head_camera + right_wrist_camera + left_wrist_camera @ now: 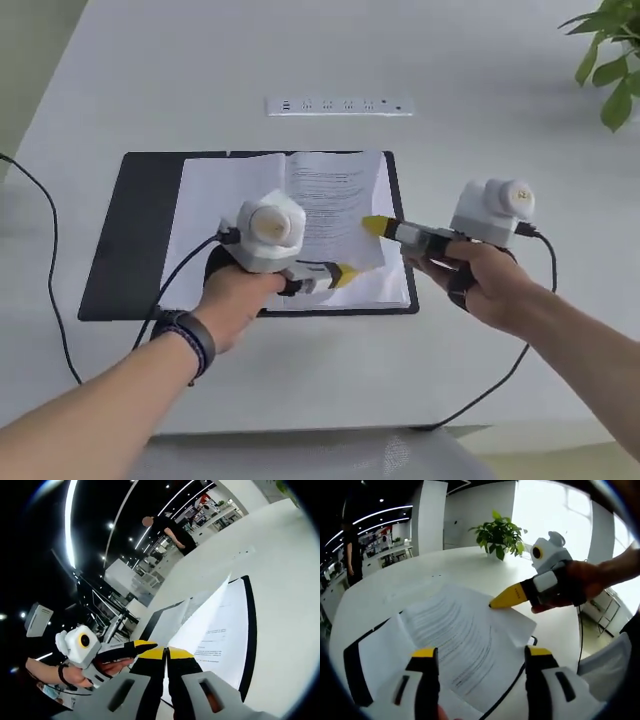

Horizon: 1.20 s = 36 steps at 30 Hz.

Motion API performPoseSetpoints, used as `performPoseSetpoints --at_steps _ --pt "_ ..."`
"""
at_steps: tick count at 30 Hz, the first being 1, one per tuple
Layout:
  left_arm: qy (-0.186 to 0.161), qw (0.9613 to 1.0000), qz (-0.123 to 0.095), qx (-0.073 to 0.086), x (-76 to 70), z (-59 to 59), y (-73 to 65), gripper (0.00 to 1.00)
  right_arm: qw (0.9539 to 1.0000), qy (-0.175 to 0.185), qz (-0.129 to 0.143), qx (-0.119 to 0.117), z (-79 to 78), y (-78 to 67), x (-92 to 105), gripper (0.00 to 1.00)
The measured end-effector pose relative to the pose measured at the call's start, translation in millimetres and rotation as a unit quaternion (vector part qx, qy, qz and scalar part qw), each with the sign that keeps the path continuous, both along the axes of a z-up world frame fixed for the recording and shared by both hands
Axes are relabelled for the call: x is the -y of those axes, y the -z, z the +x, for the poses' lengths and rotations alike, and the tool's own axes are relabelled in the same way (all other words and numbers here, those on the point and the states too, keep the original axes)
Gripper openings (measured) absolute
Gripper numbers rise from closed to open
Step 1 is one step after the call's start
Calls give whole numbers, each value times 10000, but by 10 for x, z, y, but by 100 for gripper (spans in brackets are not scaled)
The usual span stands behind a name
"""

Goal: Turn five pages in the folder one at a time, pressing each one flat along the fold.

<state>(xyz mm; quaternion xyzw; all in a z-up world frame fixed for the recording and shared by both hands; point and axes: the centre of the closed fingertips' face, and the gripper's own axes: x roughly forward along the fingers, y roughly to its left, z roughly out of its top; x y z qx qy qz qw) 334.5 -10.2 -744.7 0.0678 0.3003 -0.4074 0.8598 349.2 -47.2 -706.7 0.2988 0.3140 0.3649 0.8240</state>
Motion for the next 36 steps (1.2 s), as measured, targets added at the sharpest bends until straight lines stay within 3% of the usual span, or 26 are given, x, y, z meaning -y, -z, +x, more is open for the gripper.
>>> performPoseSetpoints --at_steps 7,10,17,32,36 --pt "-109 9999 -49 118 -187 5 -145 70 9999 -127 53 91 43 -76 -140 0" --pt "-277 9993 -171 180 -304 29 -250 70 9998 -136 108 112 72 -119 -187 0" --pt "-440 9986 -166 246 -601 42 -338 71 9993 -222 190 217 134 -225 -353 0" --pt "-825 9956 -223 390 -1234 -117 -614 72 9972 -512 366 400 216 -411 -893 0" --pt "-927 9947 -178 396 -1425 -173 -620 73 9961 -640 420 431 220 -446 -1070 0"
